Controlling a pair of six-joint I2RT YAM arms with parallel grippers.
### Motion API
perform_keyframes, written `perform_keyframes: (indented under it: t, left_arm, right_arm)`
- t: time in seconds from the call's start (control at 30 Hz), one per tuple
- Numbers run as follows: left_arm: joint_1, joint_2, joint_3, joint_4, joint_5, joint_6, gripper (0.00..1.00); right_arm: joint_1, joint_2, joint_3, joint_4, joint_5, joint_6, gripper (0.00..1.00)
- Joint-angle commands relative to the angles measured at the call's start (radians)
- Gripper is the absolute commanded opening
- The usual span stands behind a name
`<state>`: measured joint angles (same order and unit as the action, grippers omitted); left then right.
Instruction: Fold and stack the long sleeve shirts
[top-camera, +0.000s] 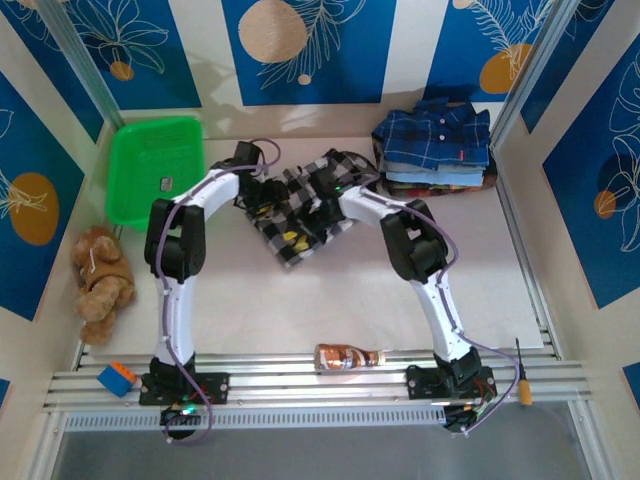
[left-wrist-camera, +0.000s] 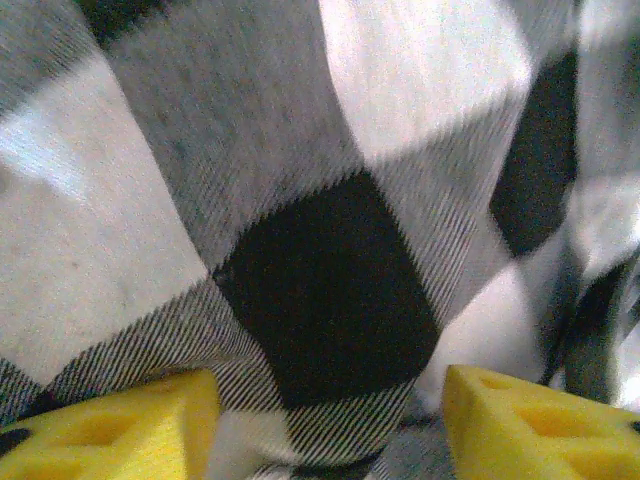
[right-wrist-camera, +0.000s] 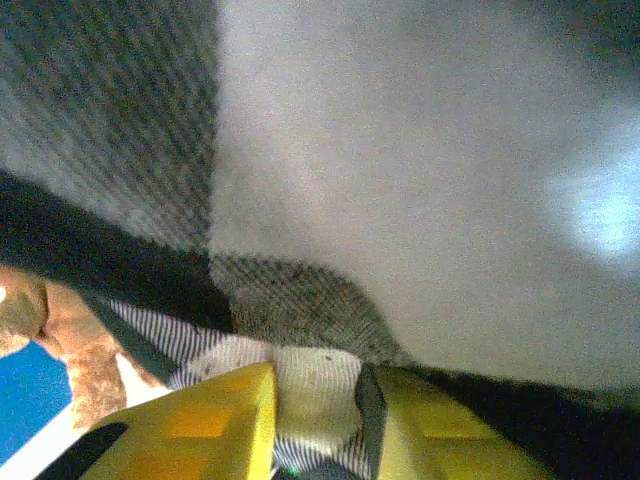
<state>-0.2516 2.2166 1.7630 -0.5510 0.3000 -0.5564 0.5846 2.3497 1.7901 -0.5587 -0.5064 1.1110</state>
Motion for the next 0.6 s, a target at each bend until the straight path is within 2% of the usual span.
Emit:
perform_keyframes:
  t: [0.0,0.03,0.1,0.27,0.37,0.47,0.57]
  left_arm:
    - [0.039,-0.112,0.052,-0.030,0.058,0.000,0.72]
    - [0.045,-0.145,0.049,-0.039,0.067,0.002,0.76]
    - [0.061,-0.211,0.041,-0.079,0.067,0.010,0.80]
    - [0.111,-0.375,-0.089,-0.125,0.088,-0.017,0.85]
    - [0.124,-0.484,-0.244,-0.081,0.119,-0.062,0.86]
    - [0.125,-0.577,-0.431,0.034,0.150,-0.155,0.87]
    - [0.124,-0.634,-0.594,0.152,0.156,-0.252,0.86]
  right_arm:
    - [0.036,-0.009,-0.033,0.037,-0.061,0.260,0.36]
    - [0.040,-0.033,-0.055,0.099,-0.056,0.311,0.38]
    - [0.045,-0.062,-0.049,0.105,-0.055,0.358,0.42]
    - [0.041,-0.150,0.023,-0.036,-0.041,0.277,0.49]
    - [0.014,-0.178,0.121,-0.182,-0.011,0.149,0.50]
    - [-0.022,-0.153,0.251,-0.290,0.017,-0.008,0.49]
    - [-0.048,-0.042,0.467,-0.409,0.027,-0.211,0.37]
